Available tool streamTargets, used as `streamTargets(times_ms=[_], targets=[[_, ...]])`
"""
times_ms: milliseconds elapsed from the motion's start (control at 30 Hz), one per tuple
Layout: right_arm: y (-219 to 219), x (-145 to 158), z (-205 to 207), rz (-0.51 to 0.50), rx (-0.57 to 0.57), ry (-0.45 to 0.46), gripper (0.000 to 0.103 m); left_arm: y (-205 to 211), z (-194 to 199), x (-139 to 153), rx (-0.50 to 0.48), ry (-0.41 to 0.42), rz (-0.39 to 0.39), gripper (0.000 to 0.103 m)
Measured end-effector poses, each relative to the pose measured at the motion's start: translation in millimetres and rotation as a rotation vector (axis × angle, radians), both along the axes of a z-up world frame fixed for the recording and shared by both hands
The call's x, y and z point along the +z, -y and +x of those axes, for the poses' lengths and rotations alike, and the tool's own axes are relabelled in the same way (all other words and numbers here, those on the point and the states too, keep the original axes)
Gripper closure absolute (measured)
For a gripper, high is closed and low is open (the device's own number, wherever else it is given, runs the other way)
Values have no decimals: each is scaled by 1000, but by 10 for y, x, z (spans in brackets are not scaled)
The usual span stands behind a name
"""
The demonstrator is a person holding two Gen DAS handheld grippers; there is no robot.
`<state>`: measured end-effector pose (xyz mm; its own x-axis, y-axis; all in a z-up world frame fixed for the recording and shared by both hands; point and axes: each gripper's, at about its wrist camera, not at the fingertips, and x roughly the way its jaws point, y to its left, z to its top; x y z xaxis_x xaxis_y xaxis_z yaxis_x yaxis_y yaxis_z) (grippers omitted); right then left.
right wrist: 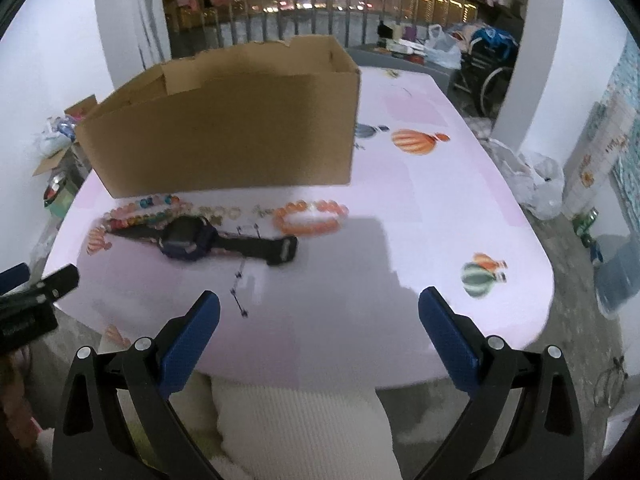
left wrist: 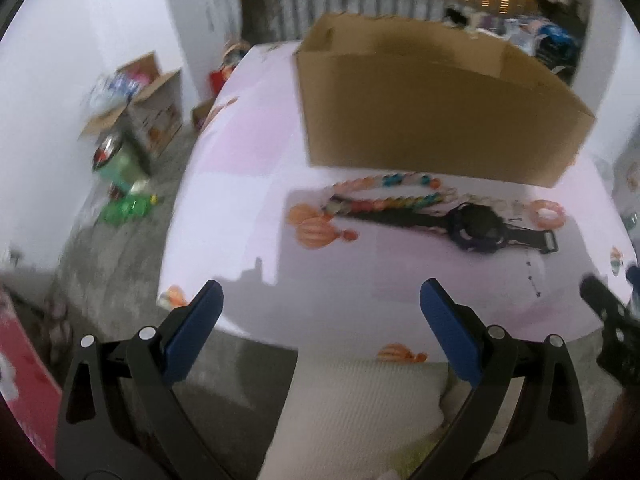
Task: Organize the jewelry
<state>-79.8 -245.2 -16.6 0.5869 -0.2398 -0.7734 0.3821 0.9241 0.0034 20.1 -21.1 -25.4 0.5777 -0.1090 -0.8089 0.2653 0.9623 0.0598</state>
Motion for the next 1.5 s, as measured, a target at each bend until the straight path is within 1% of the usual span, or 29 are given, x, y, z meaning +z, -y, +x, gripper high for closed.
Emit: streamTargets(times_ms=[33, 67, 100, 133, 200, 267, 333, 400, 433, 467, 533, 600, 667, 700, 733, 800, 867, 933, 1000, 1033, 1067, 1133, 1200, 1233, 1300, 1400, 1500], targets=[[9, 7, 34, 2, 15, 21, 6, 26, -6, 3, -29, 10, -7, 7], [4, 23, 59, 3, 29, 40, 6, 45, -6, -3, -58, 7, -31, 7], [-2, 43, 80, 0, 43, 61, 6, 54, 0, -11, -79, -4, -60, 7], [-4, 79, 122, -12, 60, 89, 6, 55, 7, -20, -102, -25, -107, 7], [-14, 140, 189, -16, 84, 122, 6, 55, 18, -46, -118, -54, -168, 7], [-25, 198, 308, 4, 116, 155, 6, 30, 35, -55, -122, -77, -240, 7], [-51, 235, 463, 43, 163, 175, 6, -10, 59, -37, -118, -80, -305, 7], [-86, 255, 567, 72, 201, 192, 10, -43, 92, -29, -140, -86, -381, 7], [-114, 264, 628, 87, 225, 198, 14, -64, 121, -26, -148, -92, -414, 7], [-140, 258, 685, 102, 245, 195, 20, -59, 153, -32, -147, -92, -420, 7], [-170, 220, 784, 143, 278, 182, 28, -64, 228, -17, -149, -78, -420, 7], [-183, 166, 889, 204, 303, 163, 35, -79, 271, 35, -139, -37, -410, 7], [-229, 116, 989, 248, 334, 144, 48, -74, 350, 77, -131, 37, -349, 7], [-251, 95, 1026, 262, 347, 135, 51, -73, 386, 79, -131, 54, -324, 7], [-281, 68, 1059, 272, 359, 126, 54, -35, 441, 77, -129, 80, -264, 7], [-314, 33, 1132, 280, 380, 105, 60, 39, 517, 32, -139, 103, -174, 8], [-364, 23, 1202, 287, 390, 78, 67, 84, 560, 11, -143, 114, -125, 10], [-382, -30, 1287, 287, 393, 52, 72, 123, 613, -31, -151, 110, -96, 26], [-396, -69, 1340, 286, 395, 27, 77, 153, 701, -103, -155, 62, -89, 41], [-403, -91, 1364, 286, 394, 15, 79, 135, 741, -128, -156, 41, -95, 46], [-420, -114, 1390, 286, 397, 1, 81, 126, 774, -174, -156, 21, -102, 53], [-440, -154, 1442, 274, 404, -17, 82, 110, 842, -244, -157, -9, -112, 59], [-479, -189, 1475, 251, 412, -36, 85, 99, 874, -286, -162, -28, -110, 69], [-502, -209, 1493, 243, 416, -49, 85, 98, 891, -312, -166, -39, -107, 70], [-520, -253, 1525, 235, 419, -69, 86, 90, 934, -364, -175, -64, -101, 82], [-545, -325, 1557, 209, 428, -96, 86, 103, 951, -384, -188, -78, -103, 86], [-565, -364, 1593, 200, 440, -109, 86, 141, 977, -426, -207, -79, -86, 89]])
